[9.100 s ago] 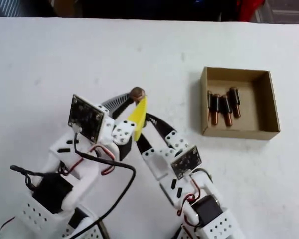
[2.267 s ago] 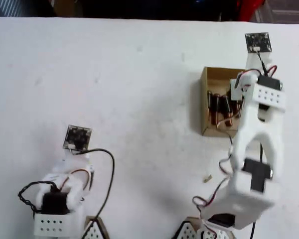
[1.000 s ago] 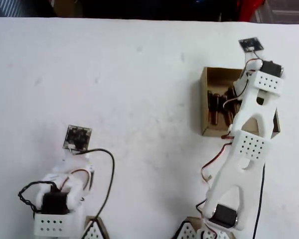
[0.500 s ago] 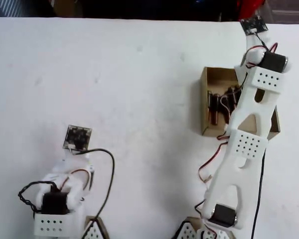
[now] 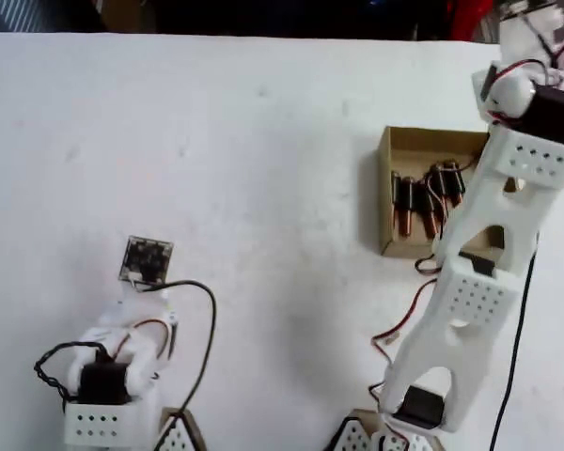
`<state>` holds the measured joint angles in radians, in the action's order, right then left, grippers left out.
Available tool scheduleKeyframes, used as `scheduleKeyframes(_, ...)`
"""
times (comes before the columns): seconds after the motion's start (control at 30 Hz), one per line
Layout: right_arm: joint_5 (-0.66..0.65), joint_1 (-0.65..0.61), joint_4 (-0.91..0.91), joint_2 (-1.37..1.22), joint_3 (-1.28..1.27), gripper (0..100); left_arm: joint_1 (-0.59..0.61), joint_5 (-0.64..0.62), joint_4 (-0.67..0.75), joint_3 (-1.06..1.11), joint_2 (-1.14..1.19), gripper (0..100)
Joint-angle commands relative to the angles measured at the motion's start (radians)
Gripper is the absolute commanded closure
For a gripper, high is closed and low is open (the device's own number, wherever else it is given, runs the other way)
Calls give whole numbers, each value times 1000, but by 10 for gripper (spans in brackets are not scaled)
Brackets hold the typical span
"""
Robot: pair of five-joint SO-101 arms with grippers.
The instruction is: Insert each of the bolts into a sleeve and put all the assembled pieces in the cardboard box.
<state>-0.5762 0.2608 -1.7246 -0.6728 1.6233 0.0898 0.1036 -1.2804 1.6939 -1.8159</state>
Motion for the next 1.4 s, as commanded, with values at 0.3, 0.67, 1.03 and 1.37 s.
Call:
scheduleKeyframes(0.3,150,-38,-47,407,37,981,7,5,-6,-2,-8,977)
scheduleKeyframes(0.67,150,-156,-47,694,-130,981,7,5,-6,-2,-8,977)
scheduleKeyframes(1.03,152,-300,-45,1064,-563,981,7,5,-6,-2,-8,977)
scheduleKeyframes(1.37,150,-318,-44,1357,-968,981,7,5,-6,-2,-8,977)
